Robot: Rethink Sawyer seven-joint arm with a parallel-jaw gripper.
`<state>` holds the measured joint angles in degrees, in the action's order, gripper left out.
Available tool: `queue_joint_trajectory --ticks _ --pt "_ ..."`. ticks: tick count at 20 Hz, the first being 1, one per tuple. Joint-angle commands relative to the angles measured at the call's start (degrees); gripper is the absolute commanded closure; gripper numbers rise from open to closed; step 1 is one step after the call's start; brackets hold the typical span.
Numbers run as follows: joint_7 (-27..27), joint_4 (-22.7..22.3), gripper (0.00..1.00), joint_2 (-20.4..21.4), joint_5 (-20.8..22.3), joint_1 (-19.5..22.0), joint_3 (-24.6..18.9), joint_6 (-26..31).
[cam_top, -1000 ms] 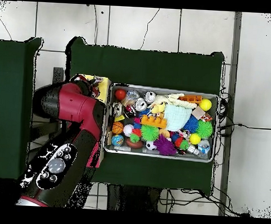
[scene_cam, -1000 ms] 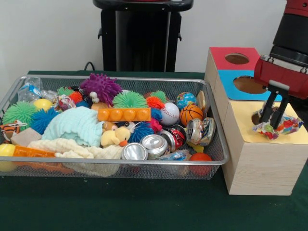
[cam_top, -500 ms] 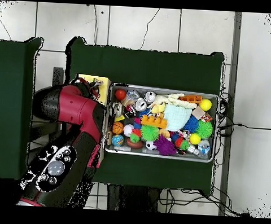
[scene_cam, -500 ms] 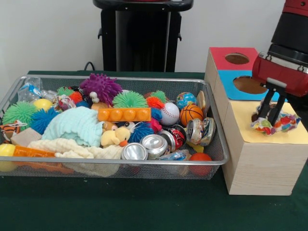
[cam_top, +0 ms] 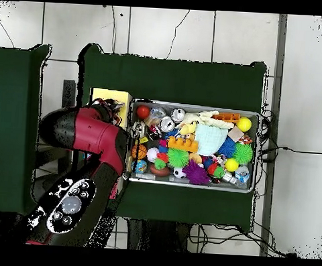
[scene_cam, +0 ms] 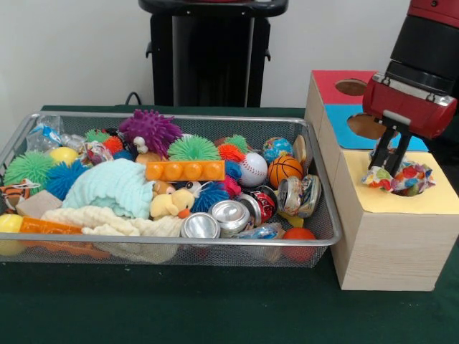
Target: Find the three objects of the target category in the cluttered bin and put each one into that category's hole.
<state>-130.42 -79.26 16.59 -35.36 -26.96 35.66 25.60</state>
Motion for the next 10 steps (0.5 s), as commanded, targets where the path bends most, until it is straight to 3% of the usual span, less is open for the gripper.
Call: queue_joint_trajectory --ticks 1,10 --pt "-4.82 -8.56 1.00 -0.11 2.42 3.66 -10.97 0.72" --pt "-7.89 -6.08 1.00 -4.80 1.96 3.13 -11.87 -4.05"
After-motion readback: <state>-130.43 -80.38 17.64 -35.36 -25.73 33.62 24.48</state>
